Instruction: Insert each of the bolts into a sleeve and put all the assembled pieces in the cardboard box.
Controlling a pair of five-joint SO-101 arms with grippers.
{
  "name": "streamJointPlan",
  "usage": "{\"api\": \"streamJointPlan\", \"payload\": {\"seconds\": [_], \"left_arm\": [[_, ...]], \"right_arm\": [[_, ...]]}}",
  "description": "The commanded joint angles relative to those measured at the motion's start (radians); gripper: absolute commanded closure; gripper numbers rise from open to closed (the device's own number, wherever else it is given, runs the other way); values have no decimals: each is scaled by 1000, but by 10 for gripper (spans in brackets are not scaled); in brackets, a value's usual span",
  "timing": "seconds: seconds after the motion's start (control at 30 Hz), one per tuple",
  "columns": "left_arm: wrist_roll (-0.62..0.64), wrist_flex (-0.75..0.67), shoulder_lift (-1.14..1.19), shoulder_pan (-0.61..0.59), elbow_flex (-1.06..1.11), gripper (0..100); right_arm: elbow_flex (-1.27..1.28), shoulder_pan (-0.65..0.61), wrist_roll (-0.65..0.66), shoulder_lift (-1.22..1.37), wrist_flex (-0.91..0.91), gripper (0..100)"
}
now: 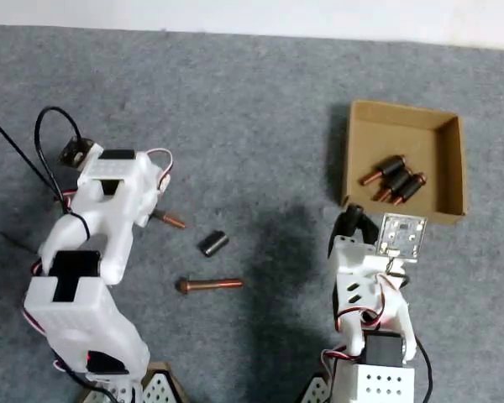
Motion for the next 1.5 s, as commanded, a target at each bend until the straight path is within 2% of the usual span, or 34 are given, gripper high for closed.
{"api": "streamJointPlan", "payload": {"seconds": [0.0, 0.23, 0.37, 0.57, 0.87, 1.17, 1.37, 1.47], "left_arm": [[-124, 129, -13, -2, -133, 995], [-402, 456, -101, 12, -394, 996], [-482, 522, -271, 13, -409, 996], [-562, 522, -599, 12, -255, 996], [-657, 514, -1156, 12, 145, 996], [-692, 333, -1662, 12, 541, 995], [-694, 295, -1863, 45, 720, 995], [-694, 233, -1936, 88, 786, 995]], "right_arm": [[13, 5, 12, -12, -36, 992], [13, 5, 12, -12, -36, 992], [13, 5, 12, -12, -36, 992], [13, 5, 12, -12, -36, 992], [13, 5, 9, -12, -36, 992], [13, -53, 6, -13, -36, 992], [13, -54, 11, -13, -36, 993], [13, -105, 12, -13, -36, 993]]}}
